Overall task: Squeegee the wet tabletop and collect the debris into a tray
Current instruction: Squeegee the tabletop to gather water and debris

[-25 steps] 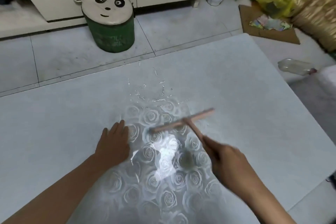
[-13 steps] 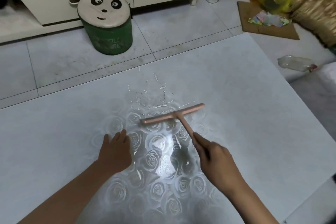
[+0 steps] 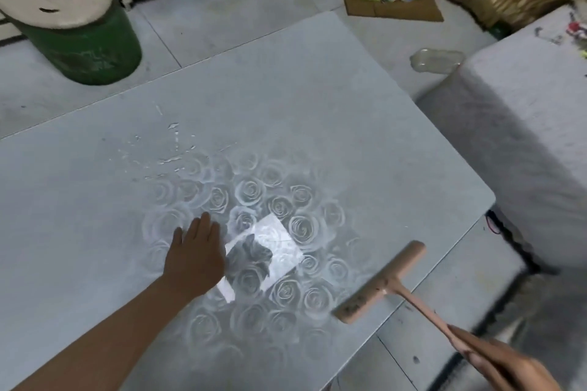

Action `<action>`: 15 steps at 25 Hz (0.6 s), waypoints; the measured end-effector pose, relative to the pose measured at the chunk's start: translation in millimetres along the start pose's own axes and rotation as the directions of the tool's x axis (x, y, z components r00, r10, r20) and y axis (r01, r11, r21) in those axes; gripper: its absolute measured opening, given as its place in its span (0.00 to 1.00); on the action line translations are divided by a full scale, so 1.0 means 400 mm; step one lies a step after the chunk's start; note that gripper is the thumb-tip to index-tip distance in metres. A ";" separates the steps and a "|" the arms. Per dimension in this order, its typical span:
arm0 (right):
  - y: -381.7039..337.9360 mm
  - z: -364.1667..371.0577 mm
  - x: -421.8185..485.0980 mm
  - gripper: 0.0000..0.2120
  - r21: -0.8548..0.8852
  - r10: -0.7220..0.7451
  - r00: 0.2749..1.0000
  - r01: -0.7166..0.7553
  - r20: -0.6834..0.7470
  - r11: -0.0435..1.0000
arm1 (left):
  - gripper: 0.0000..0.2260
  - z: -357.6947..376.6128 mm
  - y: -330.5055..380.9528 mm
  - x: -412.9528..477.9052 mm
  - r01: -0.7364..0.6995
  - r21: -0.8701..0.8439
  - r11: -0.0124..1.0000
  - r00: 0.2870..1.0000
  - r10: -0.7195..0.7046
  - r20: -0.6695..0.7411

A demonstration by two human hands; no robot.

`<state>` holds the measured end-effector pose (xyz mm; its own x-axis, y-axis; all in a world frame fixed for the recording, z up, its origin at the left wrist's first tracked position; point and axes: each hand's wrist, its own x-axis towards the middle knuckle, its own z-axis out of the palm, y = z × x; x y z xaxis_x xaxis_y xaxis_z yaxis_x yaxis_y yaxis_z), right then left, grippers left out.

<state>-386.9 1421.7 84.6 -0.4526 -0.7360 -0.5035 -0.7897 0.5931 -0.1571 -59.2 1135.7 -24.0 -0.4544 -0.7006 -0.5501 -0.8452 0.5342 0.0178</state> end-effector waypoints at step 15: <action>0.120 -0.159 0.195 0.28 -0.017 -0.269 0.963 0.269 0.013 0.963 | 0.29 -0.024 0.122 0.086 0.216 0.142 0.966 0.908 -0.253 0.334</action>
<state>-486.6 1371.8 92.0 -0.2180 -0.8643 -0.4534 -0.8895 0.3670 -0.2720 -118.9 1133.2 -34.3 -0.1051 -0.6129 -0.7831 -0.8745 0.4319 -0.2206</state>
